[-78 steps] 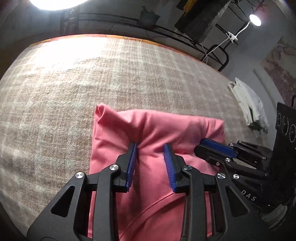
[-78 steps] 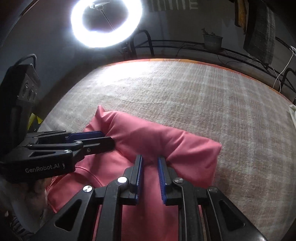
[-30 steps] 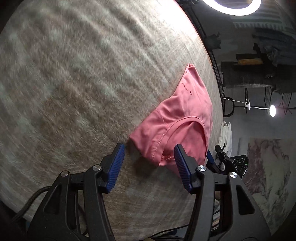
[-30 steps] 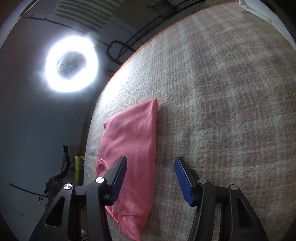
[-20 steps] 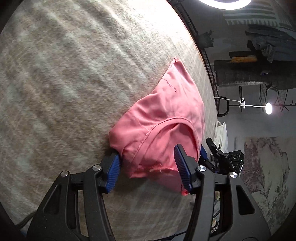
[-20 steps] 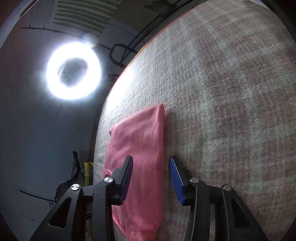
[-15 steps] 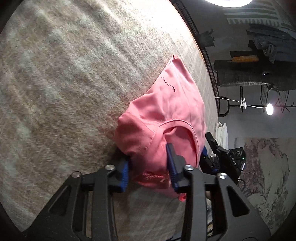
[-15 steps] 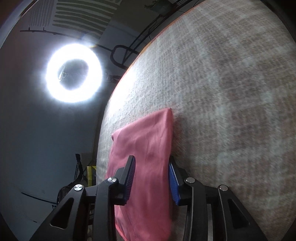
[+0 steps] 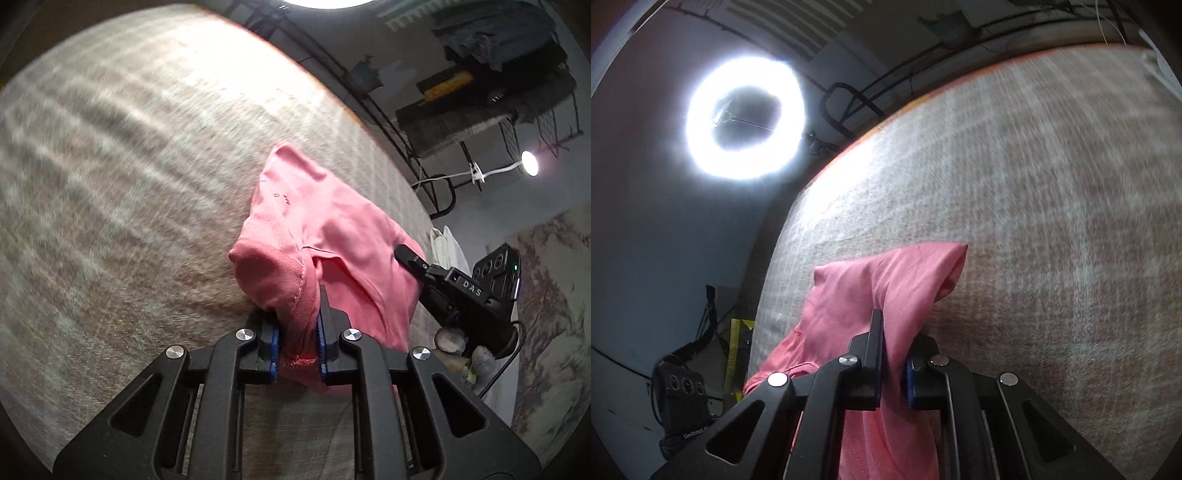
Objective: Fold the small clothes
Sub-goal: 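Lift the pink bundle with both tools and carry it onto the clothes stack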
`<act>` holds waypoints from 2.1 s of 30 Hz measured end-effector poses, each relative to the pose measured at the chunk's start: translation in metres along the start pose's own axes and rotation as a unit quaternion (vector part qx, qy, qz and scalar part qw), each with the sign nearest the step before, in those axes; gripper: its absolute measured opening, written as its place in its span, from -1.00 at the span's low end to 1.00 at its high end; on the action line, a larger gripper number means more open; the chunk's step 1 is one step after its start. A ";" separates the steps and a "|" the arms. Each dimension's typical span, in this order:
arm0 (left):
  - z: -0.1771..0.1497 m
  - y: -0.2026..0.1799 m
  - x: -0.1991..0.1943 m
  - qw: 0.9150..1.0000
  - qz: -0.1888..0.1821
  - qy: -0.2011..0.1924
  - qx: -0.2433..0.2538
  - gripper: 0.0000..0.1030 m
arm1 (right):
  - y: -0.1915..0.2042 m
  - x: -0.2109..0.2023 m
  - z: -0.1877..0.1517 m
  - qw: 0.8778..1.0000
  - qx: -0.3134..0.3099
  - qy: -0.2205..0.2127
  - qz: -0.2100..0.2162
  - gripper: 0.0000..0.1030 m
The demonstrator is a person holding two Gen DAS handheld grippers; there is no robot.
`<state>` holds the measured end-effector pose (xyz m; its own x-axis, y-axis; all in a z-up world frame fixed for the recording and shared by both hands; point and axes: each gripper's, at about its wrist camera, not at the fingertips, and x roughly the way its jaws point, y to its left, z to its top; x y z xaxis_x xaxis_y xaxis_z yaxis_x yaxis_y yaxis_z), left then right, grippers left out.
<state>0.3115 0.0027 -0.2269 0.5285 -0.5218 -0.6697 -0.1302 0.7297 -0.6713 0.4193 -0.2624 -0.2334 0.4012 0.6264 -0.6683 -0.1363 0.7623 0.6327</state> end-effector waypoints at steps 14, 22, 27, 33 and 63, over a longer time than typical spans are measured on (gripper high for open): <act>-0.006 -0.077 0.013 0.995 -0.053 0.002 0.083 -0.76 | 0.021 -0.064 0.012 0.997 -0.061 -0.041 -0.026 -0.88; -0.020 -0.140 0.045 0.988 -0.083 0.020 0.131 -0.76 | -0.020 -0.131 0.030 0.994 -0.057 -0.078 -0.052 -0.88; -0.028 -0.187 0.073 0.983 -0.100 0.027 0.153 -0.76 | -0.048 -0.172 0.047 0.990 -0.061 -0.101 -0.076 -0.88; -0.038 -0.252 0.110 0.974 -0.114 0.026 0.193 -0.76 | -0.083 -0.226 0.073 0.983 -0.070 -0.133 -0.104 -0.88; -0.091 -0.395 0.301 0.956 -0.025 0.049 0.290 -0.74 | -0.292 -0.296 0.175 0.964 -0.047 -0.177 -0.192 -0.85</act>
<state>0.4455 -0.4825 -0.1926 0.4366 -0.5807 -0.6872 0.3945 0.8100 -0.4339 0.4990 -0.6989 -0.1516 0.7197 0.2142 -0.6604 0.0077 0.9487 0.3161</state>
